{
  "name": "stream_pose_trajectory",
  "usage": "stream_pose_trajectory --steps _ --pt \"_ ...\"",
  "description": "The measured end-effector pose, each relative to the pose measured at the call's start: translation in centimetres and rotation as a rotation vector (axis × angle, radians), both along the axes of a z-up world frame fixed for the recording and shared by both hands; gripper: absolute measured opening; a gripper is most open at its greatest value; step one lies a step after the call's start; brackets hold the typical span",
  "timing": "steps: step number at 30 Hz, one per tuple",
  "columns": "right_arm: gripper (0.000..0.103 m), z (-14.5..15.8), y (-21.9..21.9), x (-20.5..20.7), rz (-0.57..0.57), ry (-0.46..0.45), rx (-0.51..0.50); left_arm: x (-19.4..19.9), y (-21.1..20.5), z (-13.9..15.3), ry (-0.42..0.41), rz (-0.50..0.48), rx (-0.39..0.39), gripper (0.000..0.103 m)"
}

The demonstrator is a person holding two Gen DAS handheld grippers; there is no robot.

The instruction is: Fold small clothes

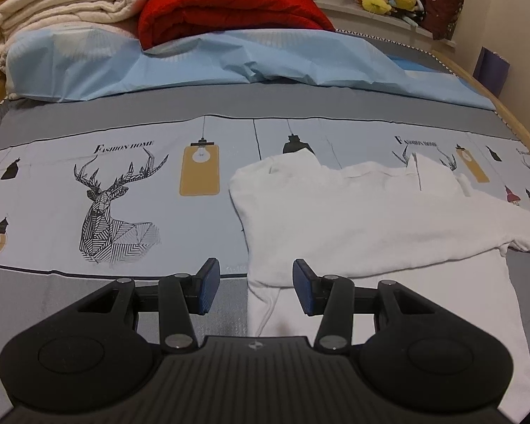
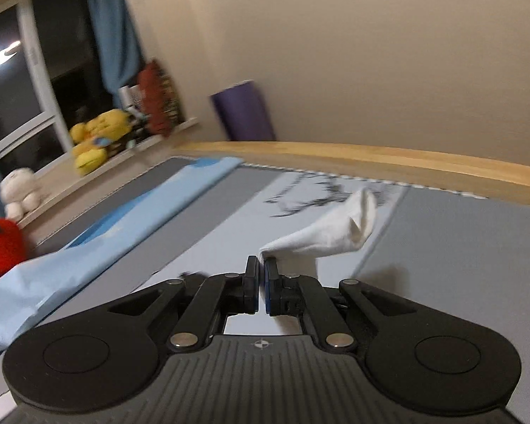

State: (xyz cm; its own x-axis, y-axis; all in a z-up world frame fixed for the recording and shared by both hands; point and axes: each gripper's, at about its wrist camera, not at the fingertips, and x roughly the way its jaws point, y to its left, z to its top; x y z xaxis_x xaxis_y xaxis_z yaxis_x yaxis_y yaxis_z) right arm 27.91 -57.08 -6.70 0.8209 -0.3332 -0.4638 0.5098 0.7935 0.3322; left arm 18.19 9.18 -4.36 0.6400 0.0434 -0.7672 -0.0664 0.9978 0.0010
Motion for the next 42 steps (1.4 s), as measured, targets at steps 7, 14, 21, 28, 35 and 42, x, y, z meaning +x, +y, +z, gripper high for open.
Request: stream_pose_trajectory --steps 7,14,21,28,35,42 --pt "0.002 1.2 4.8 1.1 0.079 0.037 -0.051 -0.6 0.8 0.6 -0.006 0.001 -0.029 0.051" --pt "0.002 2.7 10.8 2.0 0.135 0.111 -0.119 -1.3 1.8 0.9 -0.011 0.006 -0.041 0.051" --pt "0.002 6.6 24.3 0.7 0.397 -0.001 -0.260 -1.6 2.7 1.4 -0.023 0.021 -0.068 0.051" --pt "0.006 6.1 41.3 -2.6 1.056 0.015 -0.161 -1.2 3.3 1.4 -0.012 0.044 -0.107 0.051" --pt "0.014 6.4 40.8 -2.8 1.213 0.219 -0.046 0.1 3.1 1.0 0.007 0.060 -0.147 0.051" --pt "0.035 10.1 26.8 -2.3 0.742 0.189 -0.009 3.2 1.8 -0.8 0.026 0.056 -0.204 0.048"
